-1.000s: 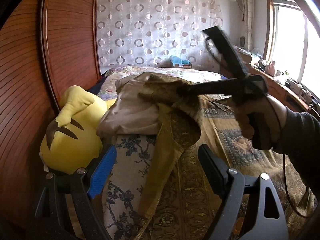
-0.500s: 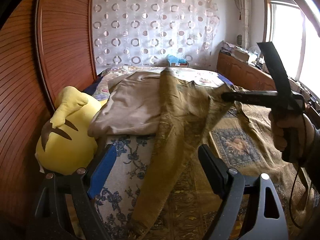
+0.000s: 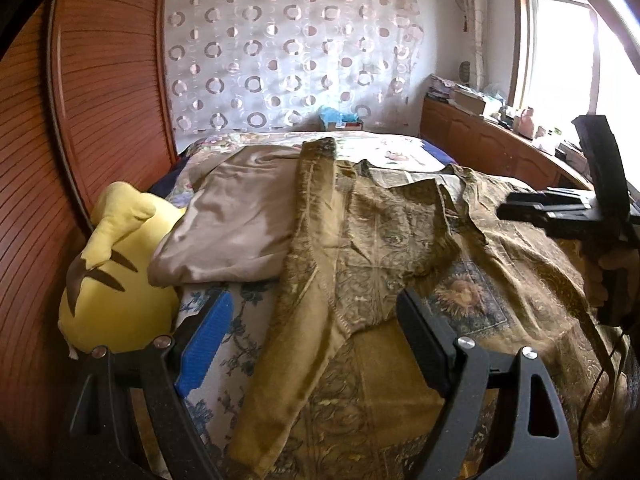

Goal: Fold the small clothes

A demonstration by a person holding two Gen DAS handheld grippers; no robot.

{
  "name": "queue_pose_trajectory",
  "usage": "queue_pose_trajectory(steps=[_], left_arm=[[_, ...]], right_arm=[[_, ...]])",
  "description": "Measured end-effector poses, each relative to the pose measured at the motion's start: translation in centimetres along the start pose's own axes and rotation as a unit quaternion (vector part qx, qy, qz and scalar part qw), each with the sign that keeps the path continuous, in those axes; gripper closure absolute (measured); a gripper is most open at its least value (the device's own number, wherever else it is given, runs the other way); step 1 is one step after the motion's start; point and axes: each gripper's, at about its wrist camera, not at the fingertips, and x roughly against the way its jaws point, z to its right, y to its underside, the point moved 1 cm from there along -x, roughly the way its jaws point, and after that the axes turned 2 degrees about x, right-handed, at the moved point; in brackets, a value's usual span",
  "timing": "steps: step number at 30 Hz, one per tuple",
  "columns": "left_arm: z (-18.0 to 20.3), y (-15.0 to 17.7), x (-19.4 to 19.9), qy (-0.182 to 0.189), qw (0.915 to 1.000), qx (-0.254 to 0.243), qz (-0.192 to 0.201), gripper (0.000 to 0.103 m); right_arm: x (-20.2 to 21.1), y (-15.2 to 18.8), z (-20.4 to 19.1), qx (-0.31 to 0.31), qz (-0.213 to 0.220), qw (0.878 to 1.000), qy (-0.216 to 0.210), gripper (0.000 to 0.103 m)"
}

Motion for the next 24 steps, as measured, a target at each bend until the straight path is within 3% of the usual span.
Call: queue_pose_trajectory(steps=[4,9,16,24], left_arm=[[0.4,-0.9,-1.1,0.014,0.9998,-0.010,-0.005,0.019],[1.5,-2.2,-2.3,0.025,0.9992,-0.030,-0.011,0.020],[2.5,-4.6,-4.7,0.027,0.9980,-0.051,-0.026,0.037],[2.9,-7.6,-7.9,0.026,0.9974,-0.054,-0.040,0.056]], right_arm=[[0.7,2.1,2.3,-0.002,-0.021,0.999,0.033,0.041],[1.2,4.2,5.3,-0.003,-0.059,0.995,0.079,0.041],[0.7,5.4,7.3,-0.018,-0.097,0.991,0.088,0.041],[0.8,5.8,7.9,-0.027,-0.082,0.993,0.075,0.036]])
